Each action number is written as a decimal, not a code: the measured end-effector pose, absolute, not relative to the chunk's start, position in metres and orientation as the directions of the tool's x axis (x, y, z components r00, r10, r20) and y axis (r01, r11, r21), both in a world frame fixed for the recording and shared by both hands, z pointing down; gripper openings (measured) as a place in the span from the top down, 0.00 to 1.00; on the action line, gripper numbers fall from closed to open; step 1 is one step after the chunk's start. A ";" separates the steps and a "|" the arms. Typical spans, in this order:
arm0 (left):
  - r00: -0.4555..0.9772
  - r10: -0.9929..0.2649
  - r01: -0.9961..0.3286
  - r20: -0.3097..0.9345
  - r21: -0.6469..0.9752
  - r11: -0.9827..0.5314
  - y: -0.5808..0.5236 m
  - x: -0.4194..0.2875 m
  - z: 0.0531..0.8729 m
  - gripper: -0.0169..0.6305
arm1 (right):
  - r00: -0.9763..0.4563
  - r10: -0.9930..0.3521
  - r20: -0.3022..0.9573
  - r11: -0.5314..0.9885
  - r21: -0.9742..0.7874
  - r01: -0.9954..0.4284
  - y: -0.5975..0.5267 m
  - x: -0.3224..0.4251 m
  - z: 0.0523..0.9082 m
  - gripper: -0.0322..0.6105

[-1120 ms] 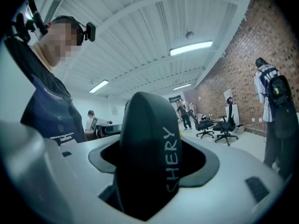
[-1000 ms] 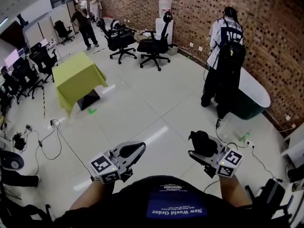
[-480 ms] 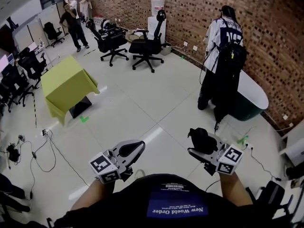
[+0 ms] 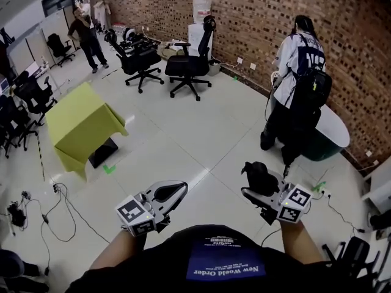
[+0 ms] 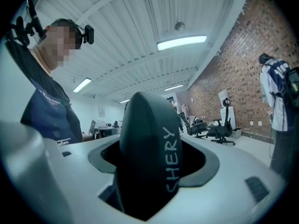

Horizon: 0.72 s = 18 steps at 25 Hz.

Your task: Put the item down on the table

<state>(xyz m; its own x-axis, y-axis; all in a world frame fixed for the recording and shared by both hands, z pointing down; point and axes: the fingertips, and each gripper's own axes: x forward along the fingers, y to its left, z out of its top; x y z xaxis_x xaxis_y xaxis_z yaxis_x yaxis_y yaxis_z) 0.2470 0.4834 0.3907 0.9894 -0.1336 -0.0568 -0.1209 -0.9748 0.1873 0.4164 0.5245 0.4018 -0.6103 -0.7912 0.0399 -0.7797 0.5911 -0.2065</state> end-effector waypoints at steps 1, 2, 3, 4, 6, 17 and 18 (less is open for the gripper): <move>0.989 -0.136 -0.122 -0.061 0.195 -0.973 0.472 0.247 0.393 0.98 | -0.613 -0.789 0.048 0.591 -0.212 -0.778 0.513 0.416 0.404 0.46; 0.988 -0.139 -0.123 -0.062 0.204 -0.971 0.462 0.247 0.396 0.98 | -0.614 -0.787 0.057 0.591 -0.218 -0.777 0.503 0.417 0.408 0.46; 0.988 -0.141 -0.126 -0.059 0.214 -0.969 0.453 0.248 0.401 0.98 | -0.615 -0.786 0.063 0.590 -0.224 -0.776 0.493 0.420 0.411 0.46; 0.988 -0.145 -0.130 -0.051 0.223 -0.966 0.444 0.251 0.406 0.98 | -0.615 -0.785 0.066 0.588 -0.229 -0.775 0.483 0.423 0.414 0.46; 0.987 -0.155 -0.142 -0.036 0.236 -0.961 0.427 0.257 0.412 0.98 | -0.618 -0.784 0.066 0.589 -0.236 -0.773 0.463 0.432 0.416 0.46; 0.963 -0.266 -0.251 -0.043 0.214 -0.944 0.310 0.347 0.386 0.98 | -0.711 -0.699 0.074 0.691 -0.187 -0.699 0.322 0.524 0.401 0.46; 0.960 -0.276 -0.260 -0.048 0.216 -0.941 0.296 0.359 0.385 0.98 | -0.720 -0.690 0.072 0.700 -0.182 -0.690 0.307 0.536 0.399 0.46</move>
